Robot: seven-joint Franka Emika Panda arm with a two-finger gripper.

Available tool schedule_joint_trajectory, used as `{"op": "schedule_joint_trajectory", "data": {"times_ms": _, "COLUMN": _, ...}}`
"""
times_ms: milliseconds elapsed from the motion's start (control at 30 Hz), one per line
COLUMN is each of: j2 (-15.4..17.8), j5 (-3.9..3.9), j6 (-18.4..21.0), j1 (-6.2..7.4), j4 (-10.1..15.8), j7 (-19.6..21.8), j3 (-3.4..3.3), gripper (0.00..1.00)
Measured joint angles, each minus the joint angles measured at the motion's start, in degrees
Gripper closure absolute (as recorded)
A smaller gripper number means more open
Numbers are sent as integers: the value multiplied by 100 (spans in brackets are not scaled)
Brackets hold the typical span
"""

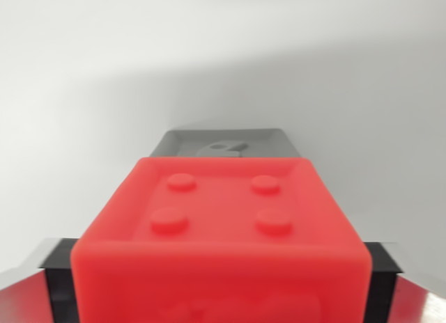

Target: Destack cube

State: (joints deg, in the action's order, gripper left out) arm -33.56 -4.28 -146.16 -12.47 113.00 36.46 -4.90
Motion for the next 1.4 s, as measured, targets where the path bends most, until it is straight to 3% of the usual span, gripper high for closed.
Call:
{"op": "schedule_joint_trajectory", "data": {"times_ms": 933, "j2": 10, "j5": 0, "j6": 6, "j1": 0, "j4": -1, "j7": -1, "j3": 1, "gripper": 100}}
{"op": "schedule_joint_trajectory", "data": {"times_ms": 1400, "j2": 229, "j5": 2, "j6": 182, "j1": 3, "j4": 26, "j7": 2, "j3": -9, "gripper": 100}}
